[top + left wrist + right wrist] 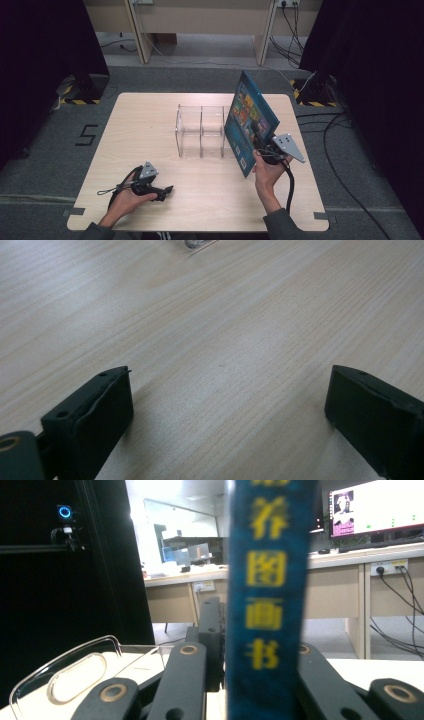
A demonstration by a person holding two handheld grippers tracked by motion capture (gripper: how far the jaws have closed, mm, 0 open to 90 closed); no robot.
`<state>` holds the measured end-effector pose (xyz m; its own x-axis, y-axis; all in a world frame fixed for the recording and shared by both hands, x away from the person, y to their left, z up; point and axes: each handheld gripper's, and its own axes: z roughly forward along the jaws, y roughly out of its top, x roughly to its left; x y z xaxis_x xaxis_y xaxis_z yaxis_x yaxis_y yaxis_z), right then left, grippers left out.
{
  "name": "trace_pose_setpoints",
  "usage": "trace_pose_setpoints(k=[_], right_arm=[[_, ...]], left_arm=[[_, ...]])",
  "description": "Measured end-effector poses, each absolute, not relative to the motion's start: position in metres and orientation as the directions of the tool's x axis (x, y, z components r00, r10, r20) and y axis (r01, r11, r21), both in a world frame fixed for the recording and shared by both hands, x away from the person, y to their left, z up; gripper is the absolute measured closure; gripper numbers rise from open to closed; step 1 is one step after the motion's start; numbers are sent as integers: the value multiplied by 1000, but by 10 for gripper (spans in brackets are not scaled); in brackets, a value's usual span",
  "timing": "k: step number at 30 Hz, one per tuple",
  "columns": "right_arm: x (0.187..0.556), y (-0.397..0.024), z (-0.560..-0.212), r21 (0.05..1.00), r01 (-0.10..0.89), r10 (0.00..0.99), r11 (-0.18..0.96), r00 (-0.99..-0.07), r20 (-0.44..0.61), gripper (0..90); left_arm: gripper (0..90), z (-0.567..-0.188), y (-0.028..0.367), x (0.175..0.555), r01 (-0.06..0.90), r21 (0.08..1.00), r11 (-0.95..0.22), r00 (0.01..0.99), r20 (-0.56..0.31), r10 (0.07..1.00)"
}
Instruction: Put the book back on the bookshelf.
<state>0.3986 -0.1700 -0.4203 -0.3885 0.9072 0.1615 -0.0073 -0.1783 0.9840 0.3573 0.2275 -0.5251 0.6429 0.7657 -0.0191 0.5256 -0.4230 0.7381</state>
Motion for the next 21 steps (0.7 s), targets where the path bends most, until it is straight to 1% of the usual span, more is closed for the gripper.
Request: trace_pose_setpoints(k=[4,9,14,17,21], right_arm=[[396,-171,-420,986,8,903,-168,-400,157,756],[394,-174,-422,987,25,901,-161,-405,157,746],[391,-175,-423,987,38,893,-155,-422,156,690],[388,-175,-422,991,31,895,-130,-427,131,667],[385,-176,-420,990,41,890,-136,-435,140,643]], left_arm=[[44,-525,227,357,526,738,-423,643,-19,766],[44,-525,227,357,526,738,-423,643,-19,766],[44,-525,227,357,526,738,-423,643,-19,766],[44,-525,227,357,526,738,-423,643,-19,766],[44,-525,227,357,526,738,-423,643,-19,766]])
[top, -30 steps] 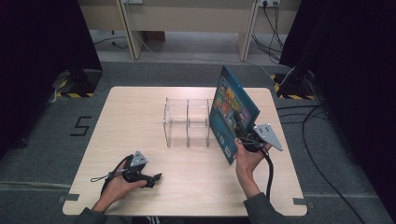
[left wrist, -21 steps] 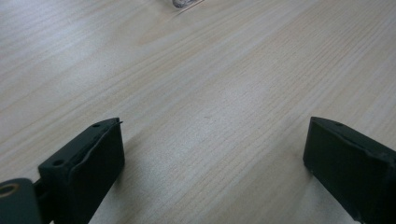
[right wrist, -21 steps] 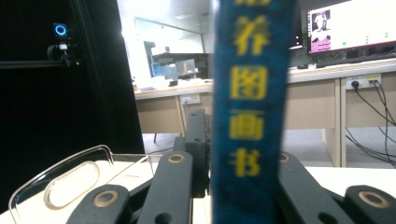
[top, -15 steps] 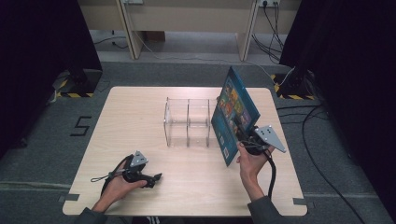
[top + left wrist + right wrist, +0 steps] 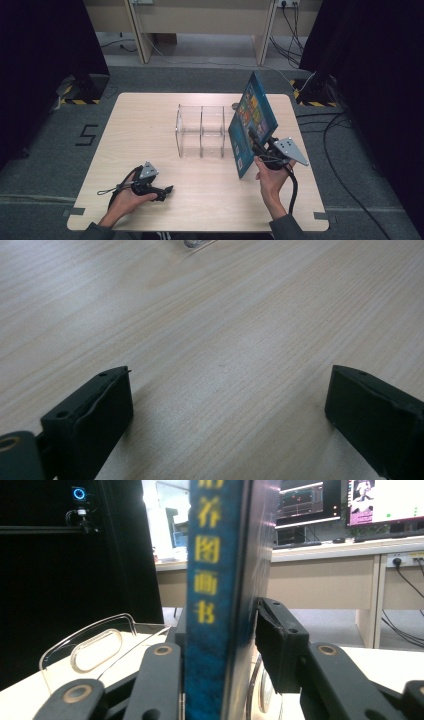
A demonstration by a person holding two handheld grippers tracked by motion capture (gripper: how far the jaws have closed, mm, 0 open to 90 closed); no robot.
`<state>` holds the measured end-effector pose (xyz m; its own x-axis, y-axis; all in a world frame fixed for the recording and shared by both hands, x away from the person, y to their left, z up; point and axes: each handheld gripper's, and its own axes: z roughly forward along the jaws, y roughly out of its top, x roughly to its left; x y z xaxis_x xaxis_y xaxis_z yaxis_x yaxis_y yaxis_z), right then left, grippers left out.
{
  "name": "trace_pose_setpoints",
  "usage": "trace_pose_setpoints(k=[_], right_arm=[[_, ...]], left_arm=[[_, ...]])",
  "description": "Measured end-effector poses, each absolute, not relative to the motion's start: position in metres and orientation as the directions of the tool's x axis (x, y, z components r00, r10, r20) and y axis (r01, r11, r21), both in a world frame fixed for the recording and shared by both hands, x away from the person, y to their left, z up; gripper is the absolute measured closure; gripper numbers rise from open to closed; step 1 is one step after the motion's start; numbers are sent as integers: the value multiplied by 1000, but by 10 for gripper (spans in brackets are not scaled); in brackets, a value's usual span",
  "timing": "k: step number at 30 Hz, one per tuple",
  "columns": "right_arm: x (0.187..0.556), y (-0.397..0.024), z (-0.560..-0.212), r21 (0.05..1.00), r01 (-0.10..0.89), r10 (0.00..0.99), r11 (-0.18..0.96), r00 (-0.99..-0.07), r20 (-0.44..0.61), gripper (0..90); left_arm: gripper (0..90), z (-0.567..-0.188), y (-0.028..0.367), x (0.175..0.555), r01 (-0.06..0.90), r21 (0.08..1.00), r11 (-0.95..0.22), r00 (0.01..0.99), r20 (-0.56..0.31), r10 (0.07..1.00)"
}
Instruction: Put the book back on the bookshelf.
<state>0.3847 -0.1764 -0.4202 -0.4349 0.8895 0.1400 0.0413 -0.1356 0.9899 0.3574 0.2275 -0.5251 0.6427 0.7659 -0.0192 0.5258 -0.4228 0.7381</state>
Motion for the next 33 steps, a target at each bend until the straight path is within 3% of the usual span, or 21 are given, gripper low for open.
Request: trace_pose_setpoints(k=[14,33], right_arm=[[369,-190,-420,986,79,874,-150,-456,169,504],[347,-206,-427,987,112,858,-114,-489,155,446]], left_arm=[[44,-525,227,357,526,738,-423,643,-19,766],[44,-525,227,357,526,738,-423,643,-19,766]])
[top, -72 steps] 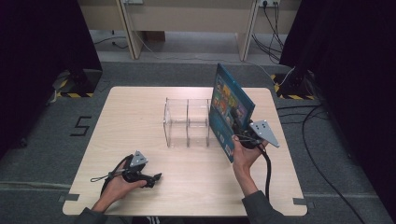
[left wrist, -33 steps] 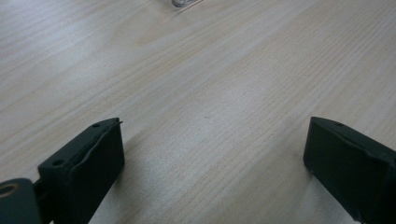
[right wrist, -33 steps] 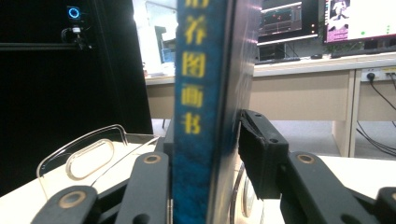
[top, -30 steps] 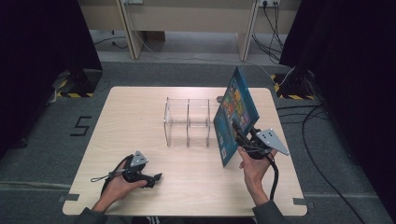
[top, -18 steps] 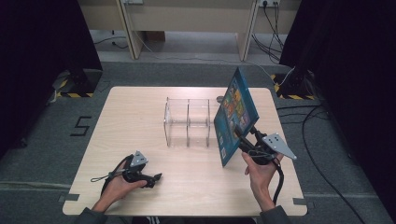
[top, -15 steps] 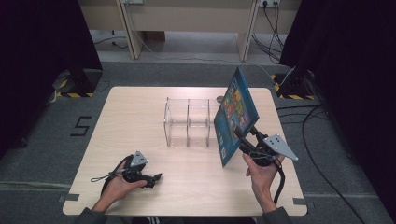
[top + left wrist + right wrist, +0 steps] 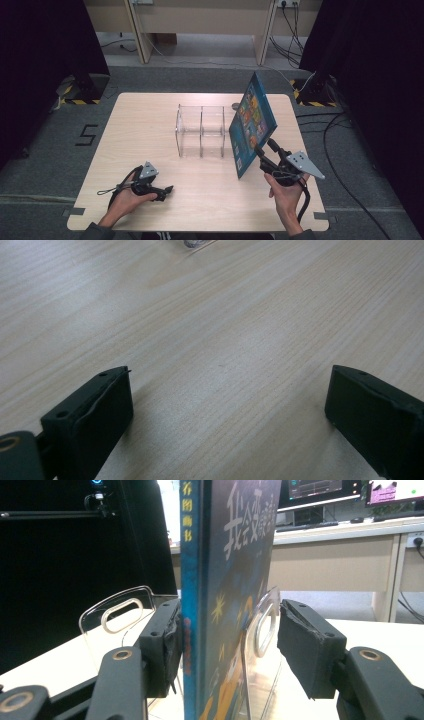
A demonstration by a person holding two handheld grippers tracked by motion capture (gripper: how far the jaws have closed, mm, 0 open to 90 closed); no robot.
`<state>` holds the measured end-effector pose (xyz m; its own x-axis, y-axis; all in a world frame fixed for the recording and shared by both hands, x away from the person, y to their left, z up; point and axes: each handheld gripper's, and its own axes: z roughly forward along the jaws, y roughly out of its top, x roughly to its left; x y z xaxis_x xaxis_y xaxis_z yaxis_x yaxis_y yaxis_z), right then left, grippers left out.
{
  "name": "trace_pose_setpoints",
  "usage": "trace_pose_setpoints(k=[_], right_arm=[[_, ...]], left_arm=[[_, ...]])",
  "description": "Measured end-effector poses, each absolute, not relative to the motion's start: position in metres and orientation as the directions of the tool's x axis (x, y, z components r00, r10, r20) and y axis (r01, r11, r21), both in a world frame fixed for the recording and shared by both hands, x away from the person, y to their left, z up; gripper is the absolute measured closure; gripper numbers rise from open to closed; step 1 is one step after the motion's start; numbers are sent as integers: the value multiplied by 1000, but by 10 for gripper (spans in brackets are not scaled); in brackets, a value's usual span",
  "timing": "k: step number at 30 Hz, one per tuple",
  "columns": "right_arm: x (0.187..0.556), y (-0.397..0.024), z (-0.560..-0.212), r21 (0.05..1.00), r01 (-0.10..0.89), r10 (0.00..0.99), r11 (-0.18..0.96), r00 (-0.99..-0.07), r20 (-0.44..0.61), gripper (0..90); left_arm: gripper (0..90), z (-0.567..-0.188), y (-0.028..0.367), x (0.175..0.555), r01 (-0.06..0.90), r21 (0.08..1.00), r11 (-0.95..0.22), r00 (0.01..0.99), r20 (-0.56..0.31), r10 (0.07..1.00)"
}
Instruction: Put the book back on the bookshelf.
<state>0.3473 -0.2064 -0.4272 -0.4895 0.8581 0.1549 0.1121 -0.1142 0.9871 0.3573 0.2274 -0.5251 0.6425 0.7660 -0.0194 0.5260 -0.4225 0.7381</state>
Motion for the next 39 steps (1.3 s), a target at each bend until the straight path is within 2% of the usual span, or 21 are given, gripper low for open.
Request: trace_pose_setpoints(k=[22,39], right_arm=[[333,-221,-430,986,122,855,-113,-493,159,430],[325,-231,-438,986,129,859,-110,-486,160,370]], left_arm=[[44,-525,227,357,526,738,-423,643,-19,766],[36,-525,227,357,526,737,-426,646,-20,763]])
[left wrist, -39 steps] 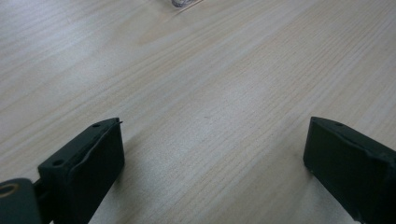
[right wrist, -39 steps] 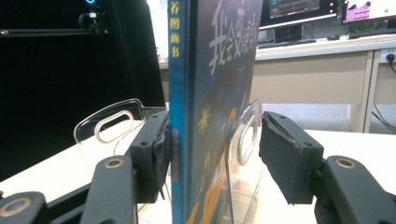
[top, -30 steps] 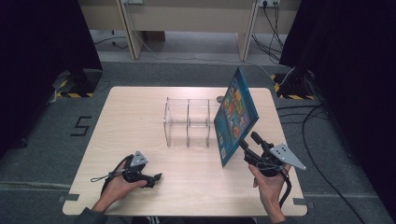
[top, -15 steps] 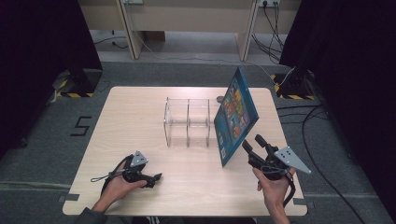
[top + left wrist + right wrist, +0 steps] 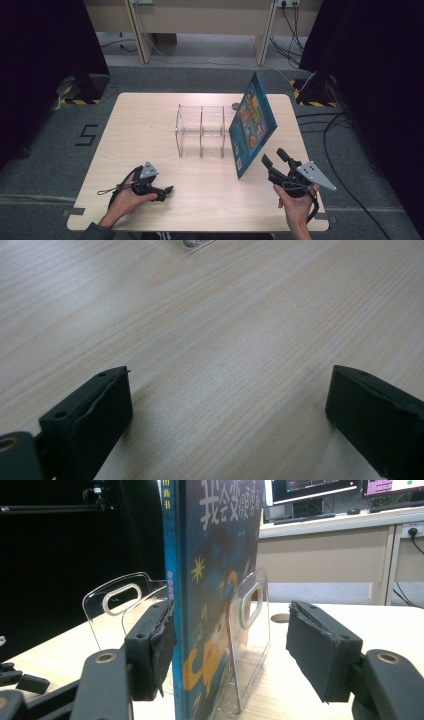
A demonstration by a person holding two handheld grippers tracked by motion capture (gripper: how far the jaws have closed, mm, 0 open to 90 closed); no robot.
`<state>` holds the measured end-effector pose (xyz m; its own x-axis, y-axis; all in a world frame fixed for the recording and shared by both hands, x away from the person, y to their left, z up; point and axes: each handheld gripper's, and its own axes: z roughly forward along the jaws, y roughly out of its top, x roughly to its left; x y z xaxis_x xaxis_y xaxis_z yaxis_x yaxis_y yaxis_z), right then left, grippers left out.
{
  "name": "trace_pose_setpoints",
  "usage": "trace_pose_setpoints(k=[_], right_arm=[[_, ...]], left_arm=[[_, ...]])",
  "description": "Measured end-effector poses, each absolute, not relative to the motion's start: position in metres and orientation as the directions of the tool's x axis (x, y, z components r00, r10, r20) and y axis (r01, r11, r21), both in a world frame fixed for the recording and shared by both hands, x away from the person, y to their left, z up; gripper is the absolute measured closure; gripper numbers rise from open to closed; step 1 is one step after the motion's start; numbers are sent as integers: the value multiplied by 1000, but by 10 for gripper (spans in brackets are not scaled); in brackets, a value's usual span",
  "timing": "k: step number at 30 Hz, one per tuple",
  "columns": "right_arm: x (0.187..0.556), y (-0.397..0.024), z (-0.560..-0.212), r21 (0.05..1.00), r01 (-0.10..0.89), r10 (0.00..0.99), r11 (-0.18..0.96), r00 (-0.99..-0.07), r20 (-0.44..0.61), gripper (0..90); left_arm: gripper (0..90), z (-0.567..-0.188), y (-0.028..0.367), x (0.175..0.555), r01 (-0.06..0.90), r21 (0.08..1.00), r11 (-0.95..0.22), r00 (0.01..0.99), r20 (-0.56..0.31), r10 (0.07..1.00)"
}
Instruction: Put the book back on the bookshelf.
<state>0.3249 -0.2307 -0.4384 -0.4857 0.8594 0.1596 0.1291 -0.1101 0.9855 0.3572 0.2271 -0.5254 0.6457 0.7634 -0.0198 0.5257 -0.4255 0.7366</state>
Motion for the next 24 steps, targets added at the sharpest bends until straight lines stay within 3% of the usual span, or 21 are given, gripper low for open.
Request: trace_pose_setpoints(k=[11,24], right_arm=[[320,-237,-443,984,136,865,-113,-473,165,324],[316,-246,-449,980,160,875,-117,-450,178,202]], left_arm=[[0,-526,225,356,527,730,-436,653,-19,757],[0,-526,225,356,525,729,-439,657,-19,754]])
